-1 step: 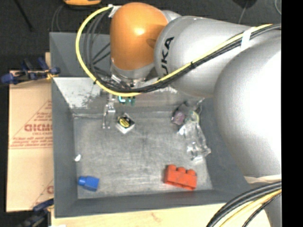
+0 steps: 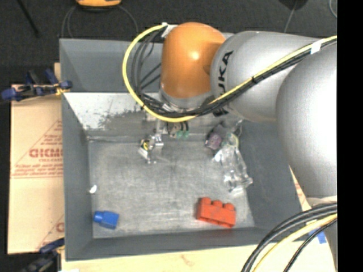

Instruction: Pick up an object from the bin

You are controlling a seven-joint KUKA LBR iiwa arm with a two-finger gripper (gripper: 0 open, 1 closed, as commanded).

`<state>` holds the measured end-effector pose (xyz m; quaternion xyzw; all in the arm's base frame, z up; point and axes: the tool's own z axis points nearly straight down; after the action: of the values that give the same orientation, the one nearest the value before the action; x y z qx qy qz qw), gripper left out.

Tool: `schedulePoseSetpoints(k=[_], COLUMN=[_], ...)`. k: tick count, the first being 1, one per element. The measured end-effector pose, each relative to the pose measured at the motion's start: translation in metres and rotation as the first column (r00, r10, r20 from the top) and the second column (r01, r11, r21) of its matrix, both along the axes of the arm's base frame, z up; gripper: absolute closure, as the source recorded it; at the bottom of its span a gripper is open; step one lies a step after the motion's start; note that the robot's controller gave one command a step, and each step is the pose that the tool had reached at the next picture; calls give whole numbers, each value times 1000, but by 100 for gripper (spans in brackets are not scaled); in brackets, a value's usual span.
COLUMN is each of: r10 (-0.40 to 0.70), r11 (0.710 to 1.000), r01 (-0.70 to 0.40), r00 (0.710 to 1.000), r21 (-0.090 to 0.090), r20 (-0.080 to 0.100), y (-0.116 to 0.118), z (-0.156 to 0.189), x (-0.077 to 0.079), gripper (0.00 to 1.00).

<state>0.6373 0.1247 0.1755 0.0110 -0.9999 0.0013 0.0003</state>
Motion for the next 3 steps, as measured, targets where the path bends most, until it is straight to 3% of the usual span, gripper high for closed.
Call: schedulePoseSetpoints(k=[1,2,3], r10=[55,-110,-114], r11=[998,994,993], r01=[-55,110,114], r00=[998,994,993], r21=[0,10,12], r20=[-2,10,24], y=[-25,-29,-30], z=[-76,-99,-98], x=[9,15,18], gripper=[0,0,100])
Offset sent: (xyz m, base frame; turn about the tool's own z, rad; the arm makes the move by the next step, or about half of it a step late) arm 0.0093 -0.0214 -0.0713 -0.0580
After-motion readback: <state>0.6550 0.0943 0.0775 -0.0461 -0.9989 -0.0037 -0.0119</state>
